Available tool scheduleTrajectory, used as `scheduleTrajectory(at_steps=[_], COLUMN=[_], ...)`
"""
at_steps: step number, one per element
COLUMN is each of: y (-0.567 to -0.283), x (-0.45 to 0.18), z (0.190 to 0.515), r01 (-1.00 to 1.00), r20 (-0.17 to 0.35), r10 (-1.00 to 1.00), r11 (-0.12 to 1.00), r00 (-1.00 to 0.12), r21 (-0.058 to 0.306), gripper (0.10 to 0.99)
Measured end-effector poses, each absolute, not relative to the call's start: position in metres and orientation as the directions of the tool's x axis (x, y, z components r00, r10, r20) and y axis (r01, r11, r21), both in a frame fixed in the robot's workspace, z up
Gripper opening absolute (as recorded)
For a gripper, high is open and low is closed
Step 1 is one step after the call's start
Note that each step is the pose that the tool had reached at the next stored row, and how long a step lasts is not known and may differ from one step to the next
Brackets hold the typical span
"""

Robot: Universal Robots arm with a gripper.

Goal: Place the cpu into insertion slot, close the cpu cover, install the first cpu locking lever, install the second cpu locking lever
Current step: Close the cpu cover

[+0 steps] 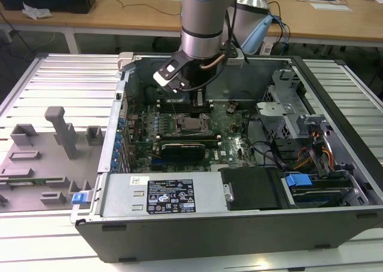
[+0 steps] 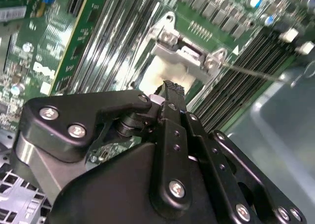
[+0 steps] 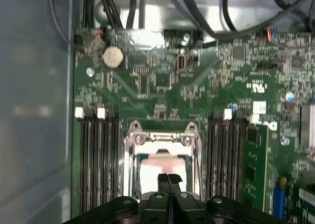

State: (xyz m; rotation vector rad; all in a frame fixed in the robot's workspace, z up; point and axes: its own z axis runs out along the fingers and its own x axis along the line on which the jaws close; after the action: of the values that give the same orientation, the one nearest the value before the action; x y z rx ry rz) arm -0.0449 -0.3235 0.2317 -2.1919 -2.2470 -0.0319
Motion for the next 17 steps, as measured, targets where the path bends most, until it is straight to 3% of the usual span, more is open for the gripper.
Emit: scheduleTrajectory(at_steps=[5,17], y=[-0.3236,-0.3236], x=[-0.0468,-0.0468], z=[0.2316,0.2310], r01=[0.999,0.958], r20=[0.015,0.015], r10=[0.999,0.958], r11=[0.031,0.288], r00=[-0.032,-0.288], r21=[0.013,0.013], gripper=[0.106,0.106])
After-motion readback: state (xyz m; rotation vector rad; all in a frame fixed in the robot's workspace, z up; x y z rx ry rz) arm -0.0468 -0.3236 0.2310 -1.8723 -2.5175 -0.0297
